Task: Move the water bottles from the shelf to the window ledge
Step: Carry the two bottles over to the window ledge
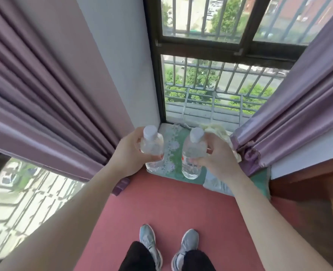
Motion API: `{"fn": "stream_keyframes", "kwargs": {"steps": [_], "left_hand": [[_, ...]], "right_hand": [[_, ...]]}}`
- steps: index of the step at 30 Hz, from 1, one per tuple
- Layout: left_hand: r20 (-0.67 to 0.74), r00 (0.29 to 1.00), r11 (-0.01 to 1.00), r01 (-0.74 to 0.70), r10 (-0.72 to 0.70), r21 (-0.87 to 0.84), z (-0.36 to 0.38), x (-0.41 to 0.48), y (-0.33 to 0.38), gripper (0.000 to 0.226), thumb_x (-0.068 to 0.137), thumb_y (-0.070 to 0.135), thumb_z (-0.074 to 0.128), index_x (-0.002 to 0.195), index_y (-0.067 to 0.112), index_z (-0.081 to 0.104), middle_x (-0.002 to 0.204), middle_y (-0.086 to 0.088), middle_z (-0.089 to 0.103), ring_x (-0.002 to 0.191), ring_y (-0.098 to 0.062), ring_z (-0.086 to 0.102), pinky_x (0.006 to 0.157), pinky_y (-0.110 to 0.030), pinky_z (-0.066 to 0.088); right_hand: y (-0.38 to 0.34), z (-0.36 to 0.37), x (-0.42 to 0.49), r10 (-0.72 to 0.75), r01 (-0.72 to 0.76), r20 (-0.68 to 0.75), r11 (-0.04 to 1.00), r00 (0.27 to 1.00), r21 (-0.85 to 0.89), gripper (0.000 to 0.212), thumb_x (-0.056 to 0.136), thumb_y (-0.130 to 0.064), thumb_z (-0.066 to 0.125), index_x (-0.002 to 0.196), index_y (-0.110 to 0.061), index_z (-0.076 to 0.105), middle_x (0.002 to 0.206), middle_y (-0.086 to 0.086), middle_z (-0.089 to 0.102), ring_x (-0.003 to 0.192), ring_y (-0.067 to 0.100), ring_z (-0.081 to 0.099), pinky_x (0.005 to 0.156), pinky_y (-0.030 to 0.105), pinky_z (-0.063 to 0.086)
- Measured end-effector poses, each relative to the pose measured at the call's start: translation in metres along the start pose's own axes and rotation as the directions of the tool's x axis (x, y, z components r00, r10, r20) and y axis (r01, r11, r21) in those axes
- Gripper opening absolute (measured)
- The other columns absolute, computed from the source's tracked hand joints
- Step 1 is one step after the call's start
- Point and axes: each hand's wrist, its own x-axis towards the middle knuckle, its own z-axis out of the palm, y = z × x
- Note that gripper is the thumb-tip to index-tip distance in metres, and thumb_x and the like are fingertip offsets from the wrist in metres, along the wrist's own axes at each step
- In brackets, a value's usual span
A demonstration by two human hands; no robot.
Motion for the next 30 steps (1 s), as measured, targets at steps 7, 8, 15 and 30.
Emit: {"fn": "stream_keyframes", "kwargs": {"steps": [7, 8, 15, 30], "left_hand": [[0.081, 0.992, 0.995, 0.089, -0.092, 0.046, 0.043, 0.036, -0.101, 0.061, 0.062, 0.031, 0.090, 0.109, 0.048, 0.055, 0.095, 0.029, 0.065, 0.084, 0.011, 0.059, 0.070, -0.013, 0.042], [0.094, 0.990, 0.994, 0.100, -0.105, 0.049, 0.050, 0.041, -0.117, 0.059, 0.063, 0.027, 0.090, 0.106, 0.049, 0.055, 0.089, 0.032, 0.064, 0.077, 0.012, 0.058, 0.065, -0.013, 0.041], [0.150, 0.977, 0.987, 0.144, -0.154, 0.075, 0.135, 0.081, -0.259, 0.055, 0.067, 0.018, 0.085, 0.111, 0.035, 0.058, 0.084, 0.020, 0.061, 0.059, 0.009, 0.054, 0.048, -0.011, 0.040], [0.323, 0.943, 0.953, -0.024, -0.078, 0.301, 0.308, 0.171, -0.587, 0.036, 0.070, 0.035, 0.078, 0.096, 0.030, 0.055, 0.093, 0.012, 0.064, 0.085, -0.008, 0.061, 0.075, -0.036, 0.054]], "right_hand": [[0.085, 0.073, 0.045, 0.057, -0.057, 0.034, 0.998, 0.998, 0.021, 0.068, 0.064, -0.018, 0.091, 0.120, -0.037, 0.058, 0.113, -0.018, 0.067, 0.104, 0.003, 0.062, 0.091, 0.024, 0.048], [0.101, 0.084, 0.052, 0.068, -0.069, 0.043, 0.997, 0.997, 0.022, 0.069, 0.063, -0.019, 0.091, 0.122, -0.035, 0.058, 0.114, -0.018, 0.067, 0.104, 0.005, 0.063, 0.091, 0.026, 0.048], [0.240, 0.162, 0.102, 0.134, -0.137, 0.081, 0.990, 0.988, 0.029, 0.063, 0.065, -0.016, 0.089, 0.116, -0.037, 0.059, 0.109, -0.018, 0.068, 0.103, 0.005, 0.063, 0.094, 0.031, 0.052], [0.574, 0.348, 0.206, 0.231, -0.226, 0.123, 0.972, 0.965, -0.058, 0.063, 0.064, -0.008, 0.087, 0.111, -0.040, 0.059, 0.101, -0.019, 0.069, 0.090, -0.007, 0.062, 0.070, 0.009, 0.046]]}}
